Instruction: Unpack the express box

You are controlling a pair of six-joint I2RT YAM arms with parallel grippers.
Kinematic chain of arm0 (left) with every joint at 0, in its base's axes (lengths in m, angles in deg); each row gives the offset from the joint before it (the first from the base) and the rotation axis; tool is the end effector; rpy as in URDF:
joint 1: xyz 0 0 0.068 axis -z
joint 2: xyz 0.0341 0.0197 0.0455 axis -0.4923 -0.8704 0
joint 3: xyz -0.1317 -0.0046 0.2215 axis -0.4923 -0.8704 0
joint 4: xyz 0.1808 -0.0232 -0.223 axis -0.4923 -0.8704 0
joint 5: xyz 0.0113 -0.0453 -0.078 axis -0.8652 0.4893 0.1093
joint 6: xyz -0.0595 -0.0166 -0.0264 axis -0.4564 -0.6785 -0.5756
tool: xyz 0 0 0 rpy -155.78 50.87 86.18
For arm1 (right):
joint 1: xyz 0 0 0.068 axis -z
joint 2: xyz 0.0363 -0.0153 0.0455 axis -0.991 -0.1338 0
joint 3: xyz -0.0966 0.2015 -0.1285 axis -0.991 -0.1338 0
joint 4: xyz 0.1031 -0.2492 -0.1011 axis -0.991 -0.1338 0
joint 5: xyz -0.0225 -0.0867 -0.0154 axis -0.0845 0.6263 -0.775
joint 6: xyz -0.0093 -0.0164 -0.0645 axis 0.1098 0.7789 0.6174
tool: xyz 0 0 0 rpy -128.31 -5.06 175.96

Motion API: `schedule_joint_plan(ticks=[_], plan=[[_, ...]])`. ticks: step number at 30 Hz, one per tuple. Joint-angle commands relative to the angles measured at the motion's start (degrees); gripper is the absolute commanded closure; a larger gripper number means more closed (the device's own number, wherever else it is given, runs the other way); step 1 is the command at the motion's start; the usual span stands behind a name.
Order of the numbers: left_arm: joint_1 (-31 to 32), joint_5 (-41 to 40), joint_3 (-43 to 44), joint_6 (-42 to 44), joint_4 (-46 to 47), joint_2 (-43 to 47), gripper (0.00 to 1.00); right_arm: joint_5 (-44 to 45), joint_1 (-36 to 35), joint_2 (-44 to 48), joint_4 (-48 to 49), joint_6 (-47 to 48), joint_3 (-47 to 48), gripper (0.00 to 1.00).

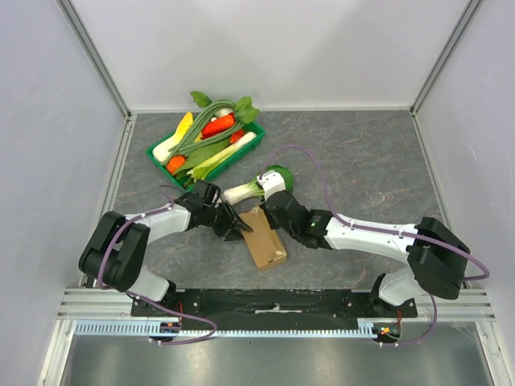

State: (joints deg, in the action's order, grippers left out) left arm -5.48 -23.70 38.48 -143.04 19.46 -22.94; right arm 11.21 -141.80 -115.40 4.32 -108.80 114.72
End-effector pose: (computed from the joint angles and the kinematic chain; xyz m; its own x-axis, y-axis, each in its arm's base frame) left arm 0.2472 -0.1403 0.0864 -0.8691 -0.4557 0.1922 -0.4653 0.6216 -0.6302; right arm 0.1985 0.2949 0.1848 -0.5097 -0.1820 -0.8409 -0.4673 0.8792 0.0929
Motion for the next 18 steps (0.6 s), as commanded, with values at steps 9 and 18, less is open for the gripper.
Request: schedule_joint_plan(ticks=[9, 18], plan=[[-0.37, -18.96, -4.32, -9.84, -5.85, 1.22, 0.98, -9.71, -0.72, 0.66, -21.28, -6.7, 2.91, 1.0], [-0.37, -20.72, -3.8, -12.65, -4.89, 0.96, 0.98, -12.07, -0.81, 4.26, -26.12, -7.66, 3.35, 1.0]])
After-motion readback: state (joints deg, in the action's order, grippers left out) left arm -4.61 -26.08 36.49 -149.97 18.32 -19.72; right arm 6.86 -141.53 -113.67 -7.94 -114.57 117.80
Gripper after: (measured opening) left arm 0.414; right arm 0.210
